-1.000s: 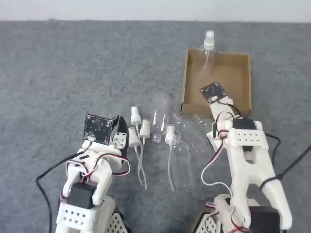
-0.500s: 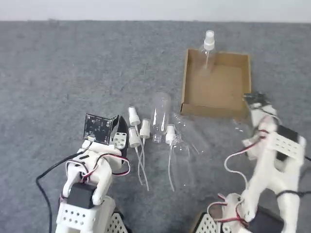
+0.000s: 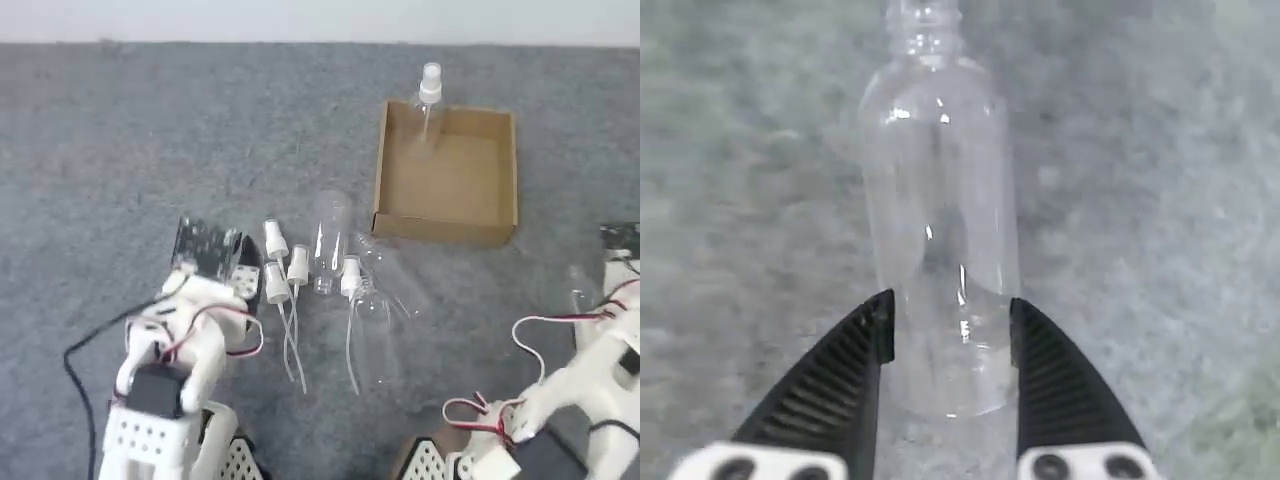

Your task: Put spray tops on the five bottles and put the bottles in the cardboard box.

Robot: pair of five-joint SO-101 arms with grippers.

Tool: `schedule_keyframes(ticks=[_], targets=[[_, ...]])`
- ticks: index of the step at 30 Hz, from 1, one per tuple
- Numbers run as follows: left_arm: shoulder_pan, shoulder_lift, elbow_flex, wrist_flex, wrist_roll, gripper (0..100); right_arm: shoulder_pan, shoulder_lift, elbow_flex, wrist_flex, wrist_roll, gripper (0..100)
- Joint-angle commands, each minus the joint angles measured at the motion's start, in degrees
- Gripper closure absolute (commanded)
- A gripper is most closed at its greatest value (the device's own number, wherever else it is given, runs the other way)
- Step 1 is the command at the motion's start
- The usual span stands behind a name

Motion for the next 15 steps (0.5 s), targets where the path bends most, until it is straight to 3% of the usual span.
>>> schedule_keyframes(ticks=[1,5,9,15], targets=[[-0.09,21.71,-14.29,0.18,-0.79,98,2.51,4.18,-4.31,-0.57,-2.64,96.1],[0.0,41.05,-24.66,2.37,-0.62,98,2.51,11.65,-11.87,1.19,-6.07,96.1],[0.09,57.23,-31.16,4.22,-0.88,89,2.33,21.14,-21.19,4.44,-9.23,96.1],[0.26,67.34,-31.87,2.29,-0.97,84,2.15,29.32,-28.75,6.99,-9.67,96.0]])
